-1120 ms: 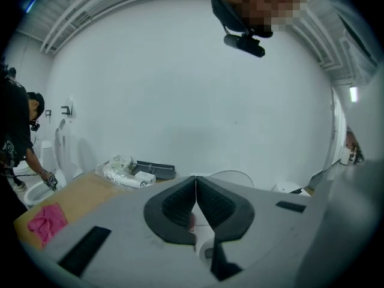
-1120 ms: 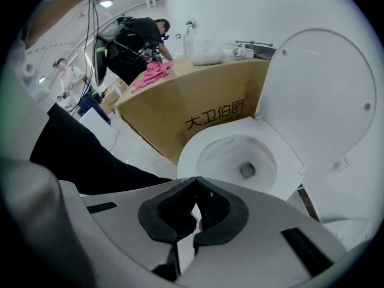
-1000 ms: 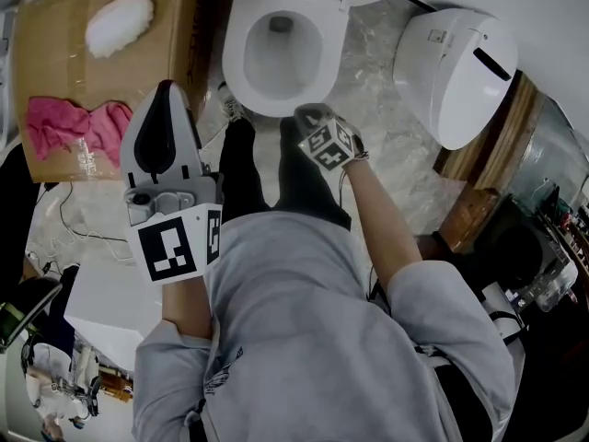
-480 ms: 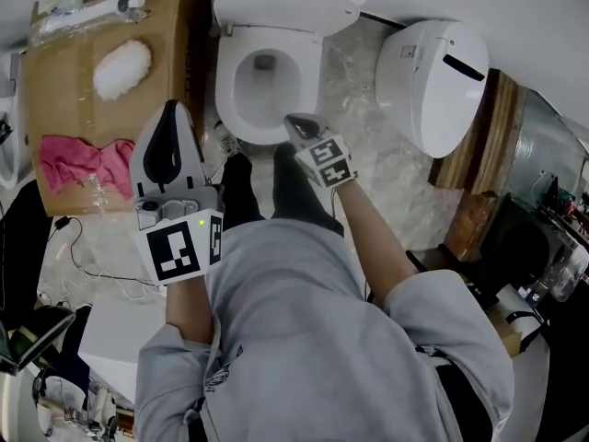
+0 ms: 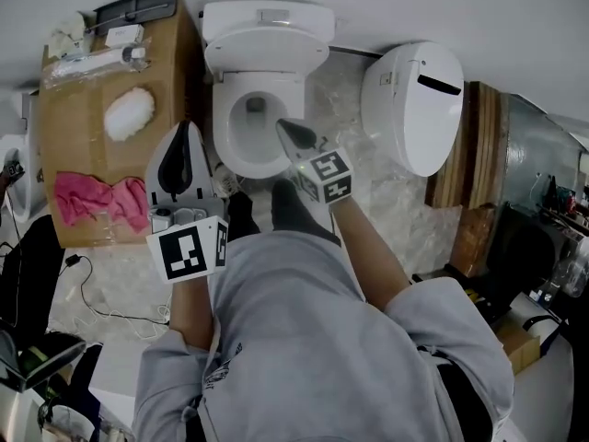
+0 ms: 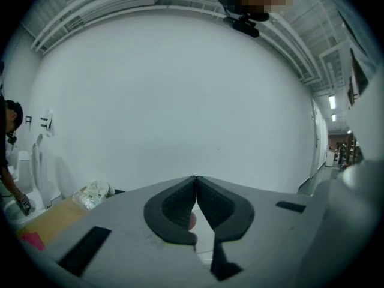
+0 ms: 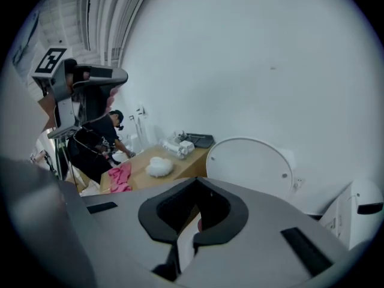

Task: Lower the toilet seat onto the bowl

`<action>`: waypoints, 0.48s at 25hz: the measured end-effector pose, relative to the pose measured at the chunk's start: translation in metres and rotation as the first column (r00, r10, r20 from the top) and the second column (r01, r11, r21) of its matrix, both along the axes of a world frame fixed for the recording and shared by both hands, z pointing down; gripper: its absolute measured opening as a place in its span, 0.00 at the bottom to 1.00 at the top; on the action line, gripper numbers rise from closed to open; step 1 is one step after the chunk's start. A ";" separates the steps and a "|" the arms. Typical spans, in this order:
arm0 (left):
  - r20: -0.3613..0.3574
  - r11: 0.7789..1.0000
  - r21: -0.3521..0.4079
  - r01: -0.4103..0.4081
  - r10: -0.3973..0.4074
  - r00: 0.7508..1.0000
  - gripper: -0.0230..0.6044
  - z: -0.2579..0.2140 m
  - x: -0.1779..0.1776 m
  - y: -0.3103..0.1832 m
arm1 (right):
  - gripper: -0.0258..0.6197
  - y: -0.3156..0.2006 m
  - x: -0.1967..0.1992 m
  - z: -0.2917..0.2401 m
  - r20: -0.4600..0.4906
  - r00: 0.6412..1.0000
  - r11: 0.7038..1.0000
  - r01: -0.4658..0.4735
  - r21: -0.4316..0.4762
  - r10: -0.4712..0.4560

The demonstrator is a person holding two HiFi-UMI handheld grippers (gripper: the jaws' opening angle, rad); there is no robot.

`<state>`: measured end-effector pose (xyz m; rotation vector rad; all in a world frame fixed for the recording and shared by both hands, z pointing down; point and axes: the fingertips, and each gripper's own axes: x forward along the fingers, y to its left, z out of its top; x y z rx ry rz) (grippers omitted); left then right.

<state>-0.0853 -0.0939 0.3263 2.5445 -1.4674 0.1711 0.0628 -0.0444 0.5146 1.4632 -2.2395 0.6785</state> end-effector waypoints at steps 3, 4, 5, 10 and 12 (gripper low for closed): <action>0.005 1.000 0.018 -0.010 0.010 1.000 0.04 -0.014 0.005 -0.001 | 0.04 -0.008 0.001 -0.033 0.012 1.000 0.998 -0.007 0.058 0.006; 0.006 1.000 0.025 -0.013 0.012 1.000 0.04 -0.018 0.007 -0.002 | 0.04 -0.013 0.002 -0.045 0.021 1.000 0.996 -0.013 0.085 0.011; 0.007 0.999 0.031 -0.015 0.014 1.000 0.04 -0.021 0.008 -0.004 | 0.04 -0.018 0.003 -0.057 0.031 0.999 0.993 -0.019 0.114 0.016; -0.001 0.999 0.045 -0.020 0.021 1.000 0.04 -0.033 0.014 -0.006 | 0.04 -0.032 0.006 -0.111 0.050 0.998 0.973 -0.033 0.229 0.022; -0.004 0.998 0.051 -0.023 0.024 1.000 0.04 -0.037 0.017 -0.007 | 0.04 -0.036 0.011 -0.134 0.055 0.998 0.961 -0.043 0.275 0.029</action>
